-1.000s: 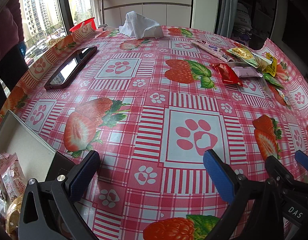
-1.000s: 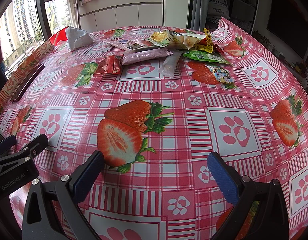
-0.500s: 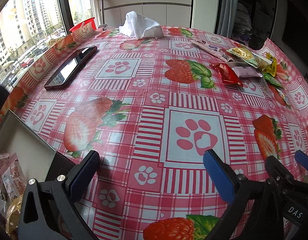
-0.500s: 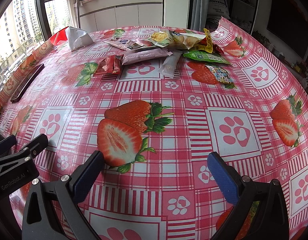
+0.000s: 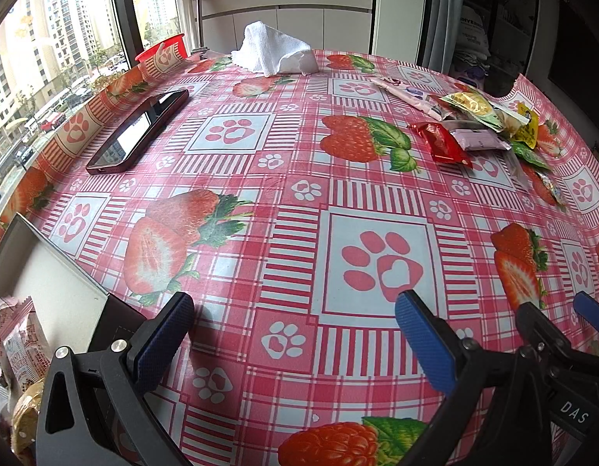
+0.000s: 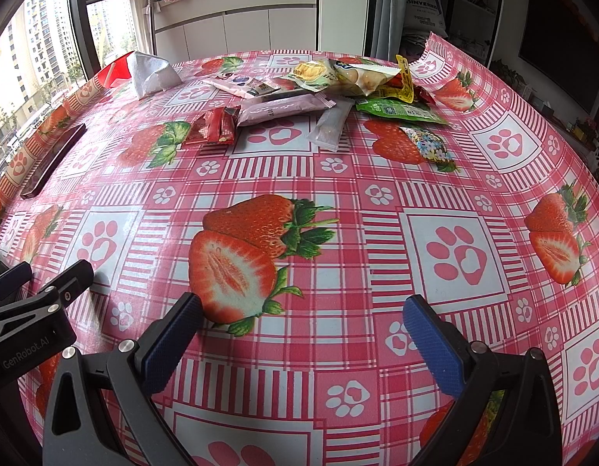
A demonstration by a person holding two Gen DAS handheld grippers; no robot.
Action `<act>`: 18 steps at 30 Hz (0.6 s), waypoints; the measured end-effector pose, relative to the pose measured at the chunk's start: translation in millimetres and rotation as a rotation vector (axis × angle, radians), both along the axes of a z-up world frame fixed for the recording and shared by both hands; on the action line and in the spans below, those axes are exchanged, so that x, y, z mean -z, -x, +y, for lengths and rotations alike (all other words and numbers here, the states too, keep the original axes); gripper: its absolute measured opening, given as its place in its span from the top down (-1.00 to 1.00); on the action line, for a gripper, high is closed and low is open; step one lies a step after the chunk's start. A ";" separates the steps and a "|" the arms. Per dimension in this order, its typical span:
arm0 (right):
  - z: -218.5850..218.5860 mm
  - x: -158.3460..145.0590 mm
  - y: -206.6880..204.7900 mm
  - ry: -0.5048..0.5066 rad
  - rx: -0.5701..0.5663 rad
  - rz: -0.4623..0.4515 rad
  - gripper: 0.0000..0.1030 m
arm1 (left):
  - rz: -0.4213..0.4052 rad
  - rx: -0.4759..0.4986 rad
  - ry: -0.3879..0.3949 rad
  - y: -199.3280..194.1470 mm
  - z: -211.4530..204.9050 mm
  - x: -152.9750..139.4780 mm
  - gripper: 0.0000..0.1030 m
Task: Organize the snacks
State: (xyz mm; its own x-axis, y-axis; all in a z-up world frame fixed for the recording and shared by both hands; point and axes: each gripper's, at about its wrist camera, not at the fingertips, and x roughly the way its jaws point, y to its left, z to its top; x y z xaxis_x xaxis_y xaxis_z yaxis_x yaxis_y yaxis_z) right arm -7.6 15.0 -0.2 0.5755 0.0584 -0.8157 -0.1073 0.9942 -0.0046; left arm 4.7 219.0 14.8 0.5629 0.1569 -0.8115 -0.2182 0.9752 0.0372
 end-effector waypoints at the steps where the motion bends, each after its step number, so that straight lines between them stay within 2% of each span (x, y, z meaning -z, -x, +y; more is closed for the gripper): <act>1: 0.4 -0.2 0.2 0.000 0.000 0.000 -1.00 | 0.000 0.000 0.000 0.1 -0.2 -0.1 -1.00; 18: 0.7 -0.1 0.4 0.000 0.001 0.000 -1.00 | 0.000 0.000 0.000 -0.4 0.6 0.3 -1.00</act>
State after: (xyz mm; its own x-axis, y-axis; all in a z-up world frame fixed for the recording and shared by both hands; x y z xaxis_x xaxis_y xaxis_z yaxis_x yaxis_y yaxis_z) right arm -7.9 15.7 -0.1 0.5756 0.0578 -0.8157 -0.1063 0.9943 -0.0045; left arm 5.1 219.6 14.5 0.5627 0.1571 -0.8116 -0.2183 0.9752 0.0374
